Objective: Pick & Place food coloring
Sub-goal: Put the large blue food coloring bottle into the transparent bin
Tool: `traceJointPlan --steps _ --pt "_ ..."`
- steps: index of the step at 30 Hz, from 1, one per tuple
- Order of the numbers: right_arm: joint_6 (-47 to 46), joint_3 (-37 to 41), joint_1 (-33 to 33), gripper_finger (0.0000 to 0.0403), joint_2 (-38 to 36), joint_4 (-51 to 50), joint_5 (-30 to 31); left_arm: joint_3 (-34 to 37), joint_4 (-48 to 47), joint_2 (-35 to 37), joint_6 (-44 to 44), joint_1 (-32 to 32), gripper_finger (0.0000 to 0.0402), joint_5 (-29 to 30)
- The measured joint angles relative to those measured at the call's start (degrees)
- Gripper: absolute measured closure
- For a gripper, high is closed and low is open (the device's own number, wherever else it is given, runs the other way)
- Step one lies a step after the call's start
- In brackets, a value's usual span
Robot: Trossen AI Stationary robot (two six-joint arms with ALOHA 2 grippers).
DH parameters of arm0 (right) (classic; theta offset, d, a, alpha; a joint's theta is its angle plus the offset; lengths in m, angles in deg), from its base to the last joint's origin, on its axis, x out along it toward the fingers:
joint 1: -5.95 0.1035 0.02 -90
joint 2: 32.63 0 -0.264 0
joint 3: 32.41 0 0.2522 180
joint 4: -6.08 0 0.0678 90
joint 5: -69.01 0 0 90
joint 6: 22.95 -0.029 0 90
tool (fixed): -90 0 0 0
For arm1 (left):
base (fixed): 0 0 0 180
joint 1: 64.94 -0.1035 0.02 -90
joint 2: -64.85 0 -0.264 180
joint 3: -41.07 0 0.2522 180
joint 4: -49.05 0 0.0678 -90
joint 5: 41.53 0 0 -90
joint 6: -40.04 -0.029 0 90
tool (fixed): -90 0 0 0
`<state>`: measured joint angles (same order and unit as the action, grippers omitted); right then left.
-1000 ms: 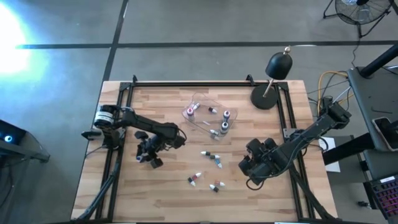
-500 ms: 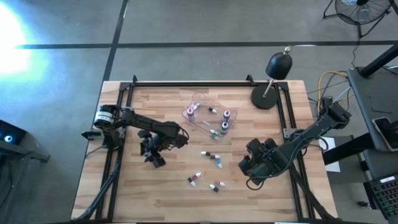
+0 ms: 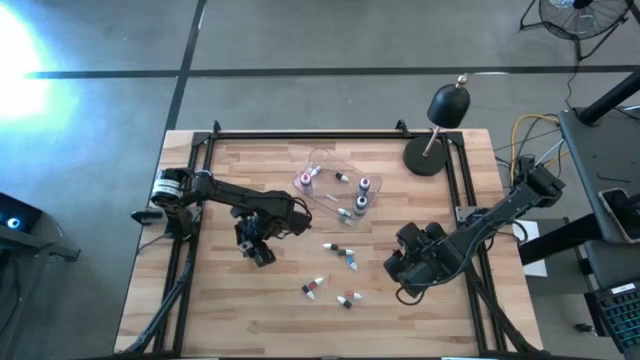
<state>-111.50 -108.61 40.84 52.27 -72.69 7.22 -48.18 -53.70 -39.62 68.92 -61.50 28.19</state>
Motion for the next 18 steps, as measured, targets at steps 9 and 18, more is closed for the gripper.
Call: traceJointPlan --steps 9,18 --pt "0.22 0.00 0.02 0.0179 0.00 -0.33 -0.02 -5.55 -0.66 0.55 2.61 0.13 0.0233 12.17" --pt "0.11 0.74 0.02 0.0179 0.00 -0.48 -1.25 -7.30 7.13 3.72 10.26 1.85 0.0233 21.93"
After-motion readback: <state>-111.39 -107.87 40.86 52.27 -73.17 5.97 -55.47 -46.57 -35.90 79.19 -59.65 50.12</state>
